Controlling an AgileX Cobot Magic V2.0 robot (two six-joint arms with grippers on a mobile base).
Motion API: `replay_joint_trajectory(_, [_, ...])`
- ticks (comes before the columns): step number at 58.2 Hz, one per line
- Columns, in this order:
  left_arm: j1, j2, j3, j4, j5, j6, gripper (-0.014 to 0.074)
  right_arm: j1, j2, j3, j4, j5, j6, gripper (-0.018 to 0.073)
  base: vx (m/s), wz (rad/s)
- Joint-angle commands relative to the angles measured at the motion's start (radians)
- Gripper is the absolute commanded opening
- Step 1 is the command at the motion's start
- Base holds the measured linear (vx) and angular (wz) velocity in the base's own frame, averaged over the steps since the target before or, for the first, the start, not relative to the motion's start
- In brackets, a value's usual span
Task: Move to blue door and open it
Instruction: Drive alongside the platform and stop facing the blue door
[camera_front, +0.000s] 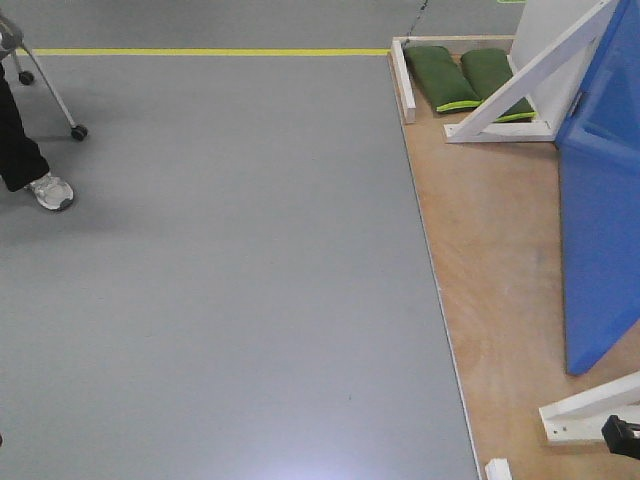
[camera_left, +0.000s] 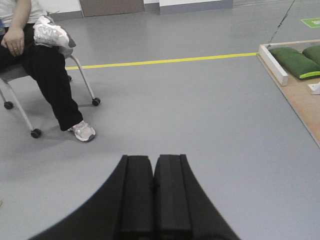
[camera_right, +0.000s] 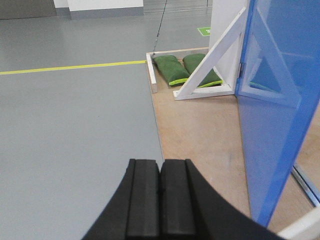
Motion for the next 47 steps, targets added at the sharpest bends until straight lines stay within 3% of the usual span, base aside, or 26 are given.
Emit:
replay_joint_trajectory(1, [0.0,-0.016,0.001,-0.005,-0.078,-0.003,0.007,-0.003,-0.019,0.019,-0.005,-0.078,-0.004,0.0002,0.39,-0.04])
replay_joint_trajectory(47, [0.0,-0.016,0.001,-0.005,-0.078,-0.003,0.007,-0.003,-0.019,0.019,-0.005,-0.078,-0.004,0.0002,0.33,-0.02])
